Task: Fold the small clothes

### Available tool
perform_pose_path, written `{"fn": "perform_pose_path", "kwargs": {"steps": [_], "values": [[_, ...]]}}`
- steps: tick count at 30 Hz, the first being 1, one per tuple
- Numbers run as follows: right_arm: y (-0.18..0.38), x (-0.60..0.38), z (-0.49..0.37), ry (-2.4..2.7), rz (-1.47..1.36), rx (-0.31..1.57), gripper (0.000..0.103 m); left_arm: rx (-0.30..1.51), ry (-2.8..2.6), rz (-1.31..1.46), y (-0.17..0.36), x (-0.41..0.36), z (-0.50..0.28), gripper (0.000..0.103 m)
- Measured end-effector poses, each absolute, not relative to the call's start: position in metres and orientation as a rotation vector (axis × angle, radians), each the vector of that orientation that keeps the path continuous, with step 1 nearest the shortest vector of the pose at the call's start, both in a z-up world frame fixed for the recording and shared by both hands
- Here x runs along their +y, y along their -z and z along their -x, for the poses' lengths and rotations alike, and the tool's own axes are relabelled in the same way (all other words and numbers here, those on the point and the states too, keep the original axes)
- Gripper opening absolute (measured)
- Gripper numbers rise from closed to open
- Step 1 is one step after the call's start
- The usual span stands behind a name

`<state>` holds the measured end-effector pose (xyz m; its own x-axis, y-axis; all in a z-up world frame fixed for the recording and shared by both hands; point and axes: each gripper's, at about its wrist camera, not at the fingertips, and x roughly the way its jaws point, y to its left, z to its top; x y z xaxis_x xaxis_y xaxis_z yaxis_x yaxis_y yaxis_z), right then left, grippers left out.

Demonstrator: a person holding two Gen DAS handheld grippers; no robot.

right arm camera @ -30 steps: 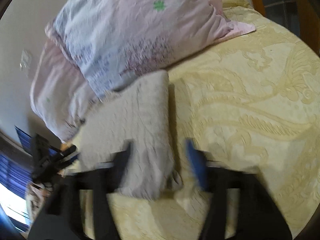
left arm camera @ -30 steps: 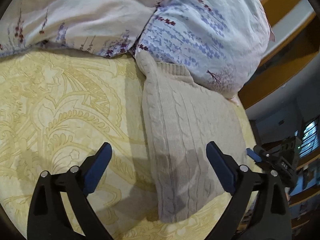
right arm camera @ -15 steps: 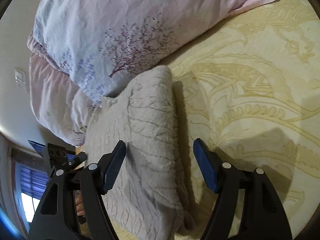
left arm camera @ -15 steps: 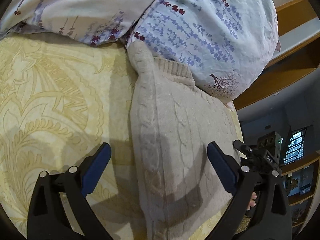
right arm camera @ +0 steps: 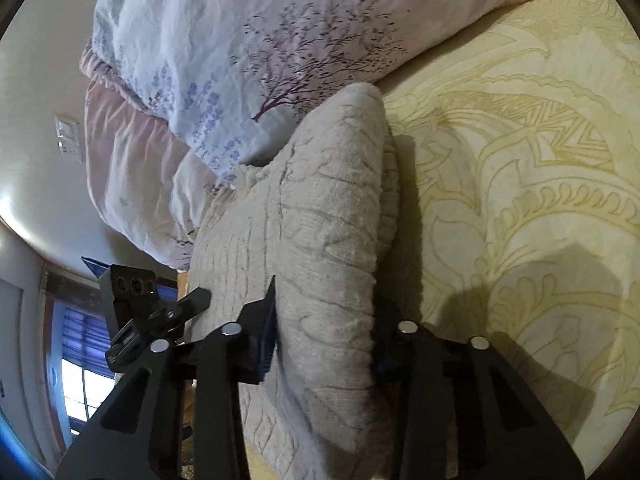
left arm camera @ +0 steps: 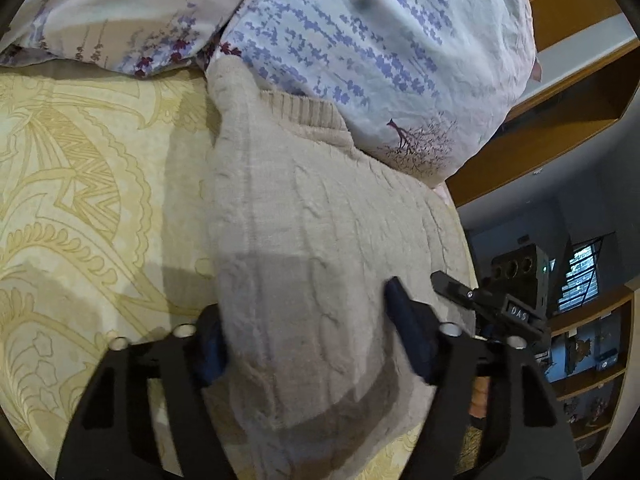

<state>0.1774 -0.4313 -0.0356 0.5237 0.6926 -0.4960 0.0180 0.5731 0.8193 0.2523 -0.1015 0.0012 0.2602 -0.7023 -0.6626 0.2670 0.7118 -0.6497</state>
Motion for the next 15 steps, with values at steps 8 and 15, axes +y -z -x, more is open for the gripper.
{"fn": "perform_pose_path", "kwargs": {"steps": [8,15], "values": [[0.007,-0.408,-0.165,-0.507,-0.854,0.885,0.032,1.11,0.723,0.48,-0.013,-0.079,-0.243,0.039],[-0.011,-0.353,-0.166,-0.589,-0.772,0.869,0.031,1.067,0.691,0.468,-0.039,-0.018,-0.229,0.039]]}}
